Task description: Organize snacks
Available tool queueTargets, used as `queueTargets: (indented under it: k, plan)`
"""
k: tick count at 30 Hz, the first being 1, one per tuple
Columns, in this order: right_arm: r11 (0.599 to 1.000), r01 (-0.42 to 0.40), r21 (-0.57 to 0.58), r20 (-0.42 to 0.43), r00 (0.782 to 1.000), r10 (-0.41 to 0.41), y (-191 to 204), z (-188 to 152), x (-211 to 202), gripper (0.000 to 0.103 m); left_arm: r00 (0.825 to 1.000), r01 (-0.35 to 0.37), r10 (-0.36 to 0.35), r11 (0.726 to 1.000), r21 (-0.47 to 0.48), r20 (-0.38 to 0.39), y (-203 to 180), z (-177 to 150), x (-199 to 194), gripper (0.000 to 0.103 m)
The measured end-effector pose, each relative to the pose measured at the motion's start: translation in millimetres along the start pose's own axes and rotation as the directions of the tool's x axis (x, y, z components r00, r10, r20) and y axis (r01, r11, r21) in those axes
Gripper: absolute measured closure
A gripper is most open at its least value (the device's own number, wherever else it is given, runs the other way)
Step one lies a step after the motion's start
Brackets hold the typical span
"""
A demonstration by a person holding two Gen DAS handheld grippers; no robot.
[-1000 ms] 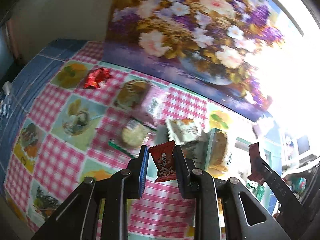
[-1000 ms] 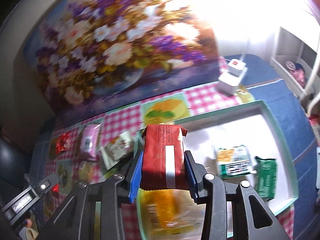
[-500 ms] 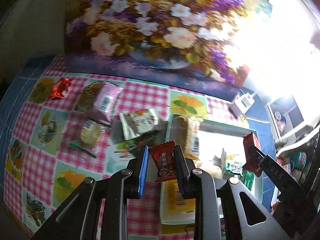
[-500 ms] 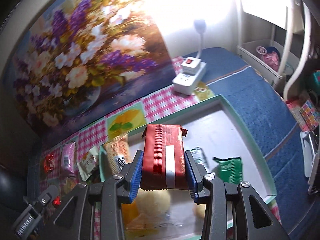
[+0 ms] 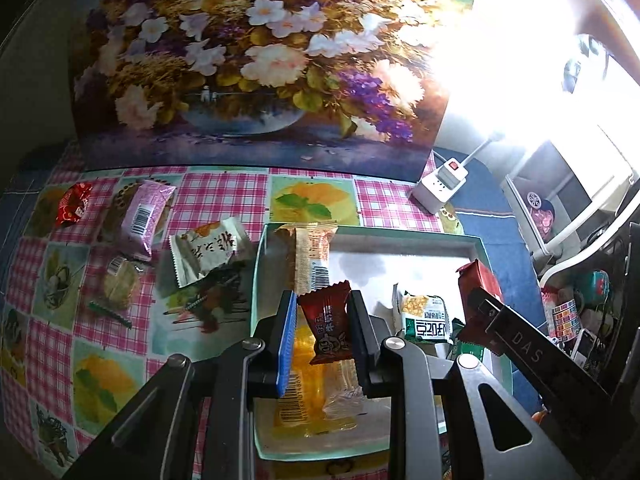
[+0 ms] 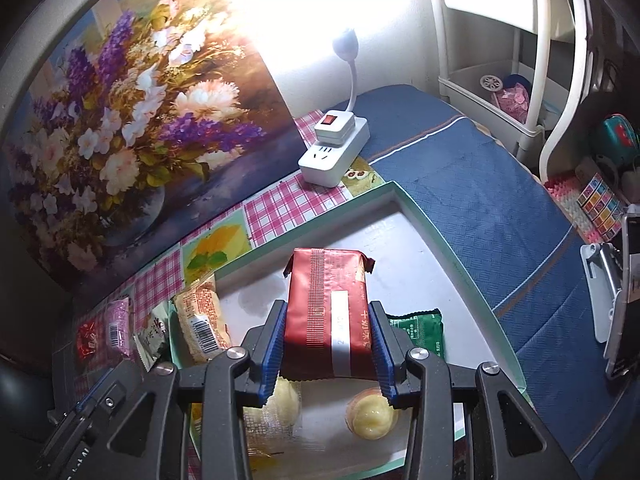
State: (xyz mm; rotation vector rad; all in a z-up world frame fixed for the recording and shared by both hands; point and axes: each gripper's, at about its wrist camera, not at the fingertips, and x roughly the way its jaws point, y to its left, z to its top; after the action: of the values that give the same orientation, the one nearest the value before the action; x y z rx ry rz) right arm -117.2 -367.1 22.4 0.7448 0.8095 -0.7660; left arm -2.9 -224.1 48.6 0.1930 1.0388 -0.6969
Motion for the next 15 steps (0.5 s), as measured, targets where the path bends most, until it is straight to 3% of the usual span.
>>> queueTargets:
  k: [15]
  plan:
    - [1.000,0.009,0.020,-0.036,0.999,-0.008,-10,-5,18,0.061,1.000,-0.006,0.005,0.999,0.042,0.019,-24,5,25,0.076]
